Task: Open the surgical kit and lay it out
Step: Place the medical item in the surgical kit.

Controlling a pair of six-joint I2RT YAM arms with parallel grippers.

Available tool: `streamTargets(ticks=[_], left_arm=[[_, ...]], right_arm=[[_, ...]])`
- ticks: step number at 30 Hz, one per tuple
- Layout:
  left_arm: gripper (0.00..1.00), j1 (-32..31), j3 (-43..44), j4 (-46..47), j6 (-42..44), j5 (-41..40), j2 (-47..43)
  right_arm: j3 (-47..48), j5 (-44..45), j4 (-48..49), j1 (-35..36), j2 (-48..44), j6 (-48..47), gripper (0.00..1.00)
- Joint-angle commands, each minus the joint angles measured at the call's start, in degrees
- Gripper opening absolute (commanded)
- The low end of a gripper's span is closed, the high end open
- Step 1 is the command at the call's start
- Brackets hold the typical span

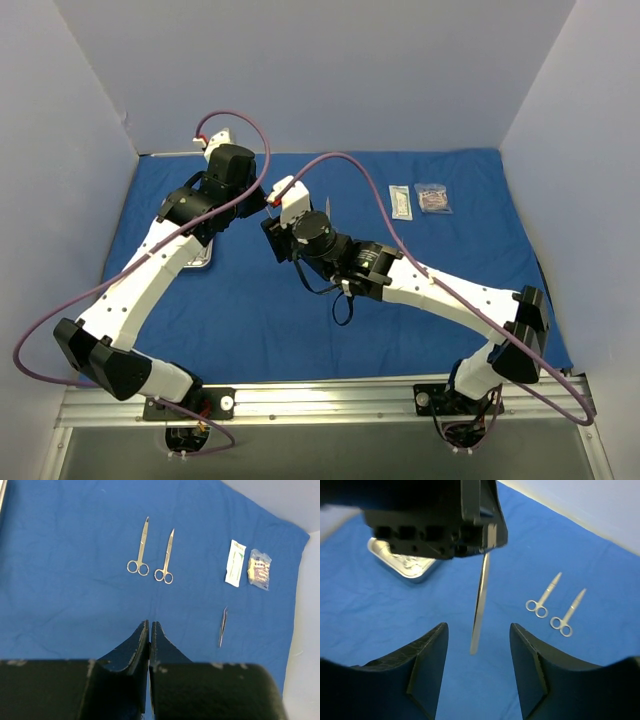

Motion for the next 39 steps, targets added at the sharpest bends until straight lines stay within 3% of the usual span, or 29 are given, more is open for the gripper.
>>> streamTargets(ticks=[1,9,15,20,22,25,26,33,36,39], left_arm=[[0.02,-0.51,3.81,-2.6,-2.58,-2.46,0.12],[0.02,-0.68,4.43,-3.65,-3.9,-2.37,0.73],[0.02,-0.68,4.61,-4.71,-4.78,-2.81,0.99],[0.02,-0.68,4.52,-5.24,-5.4,-2.99,1.0],[0.02,-0.68,4.34,-5.24,-5.58,-3.07,0.91],[0.14,-0.68,3.73,-4.8,-5.49,-2.9,0.56],[0.26,-0.68,3.21,-4.36,-5.49,-2.81,0.3],[0.64,-0.33,1.27,-1.29,-4.52,-4.22,-1.38],[0.78,0.37,0.74,-0.32,-3.65,-4.3,-2.08],[0.86,1.94,-0.05,-0.14,-2.5,-5.01,-2.69]], right_arm=[[2.41,6.59,0.09,1.26,1.72,-2.53,0.47],[2.32,8.43,1.49,2.41,4.18,-4.03,0.41],[3.46,12.64,1.84,3.9,6.03,-6.22,0.24],[3.9,15.72,2.02,4.51,7.0,-6.05,0.02],[3.99,16.95,1.76,4.6,7.09,-5.44,0.0],[3.64,17.49,1.06,4.52,6.82,-4.91,0.0],[3.64,17.4,0.79,4.43,6.74,-2.73,0.0],[1.27,15.21,-3.93,2.24,6.21,4.58,0.0],[-1.01,12.75,-5.09,-0.31,5.25,8.0,0.0],[-4.61,9.51,-6.32,-4.0,3.67,11.08,0.0]])
